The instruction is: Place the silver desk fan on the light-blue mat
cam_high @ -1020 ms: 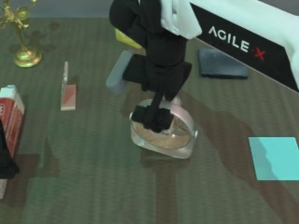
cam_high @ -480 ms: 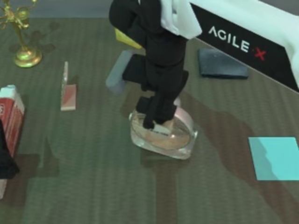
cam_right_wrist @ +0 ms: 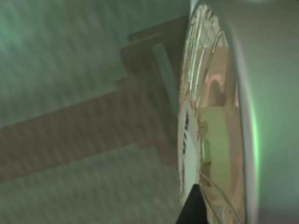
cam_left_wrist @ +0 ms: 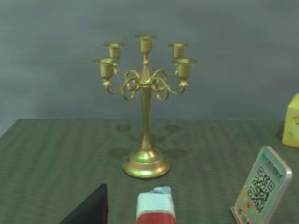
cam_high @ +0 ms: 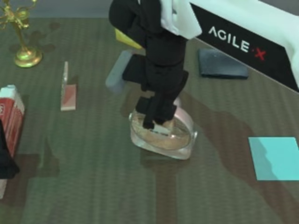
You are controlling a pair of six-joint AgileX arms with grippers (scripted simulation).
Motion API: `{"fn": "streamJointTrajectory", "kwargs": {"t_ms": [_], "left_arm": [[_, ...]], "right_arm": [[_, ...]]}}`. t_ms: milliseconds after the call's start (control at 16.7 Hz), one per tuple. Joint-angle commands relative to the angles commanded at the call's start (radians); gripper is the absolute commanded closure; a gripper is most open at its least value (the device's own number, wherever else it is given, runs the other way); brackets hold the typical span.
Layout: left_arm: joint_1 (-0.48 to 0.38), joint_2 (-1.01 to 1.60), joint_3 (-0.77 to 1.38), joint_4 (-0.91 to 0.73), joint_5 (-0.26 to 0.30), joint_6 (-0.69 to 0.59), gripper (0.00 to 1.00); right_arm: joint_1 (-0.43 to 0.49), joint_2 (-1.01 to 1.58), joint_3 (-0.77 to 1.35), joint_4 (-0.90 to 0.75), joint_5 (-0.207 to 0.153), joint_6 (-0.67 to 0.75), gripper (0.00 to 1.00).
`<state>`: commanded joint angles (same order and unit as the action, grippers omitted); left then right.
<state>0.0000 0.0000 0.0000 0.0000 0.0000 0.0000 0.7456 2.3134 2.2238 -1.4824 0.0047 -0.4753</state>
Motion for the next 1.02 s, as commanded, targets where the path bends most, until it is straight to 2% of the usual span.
{"fn": "streamJointTrajectory", "kwargs": {"t_ms": [240,660,1020], "left_arm": [[0.0,0.0,0.0,0.0,0.0,0.0,0.0],[0.0,0.0,0.0,0.0,0.0,0.0,0.0],[0.0,0.0,0.0,0.0,0.0,0.0,0.0]], "right_arm": [[0.0,0.027,0.075,-0.06,-0.001,0.002,1.0],[0.008,0.118,0.412,-0.286,0.001,0.0,1.0],[0.003,0.122,0.433,-0.306,0.001,0.0,1.0]]}}
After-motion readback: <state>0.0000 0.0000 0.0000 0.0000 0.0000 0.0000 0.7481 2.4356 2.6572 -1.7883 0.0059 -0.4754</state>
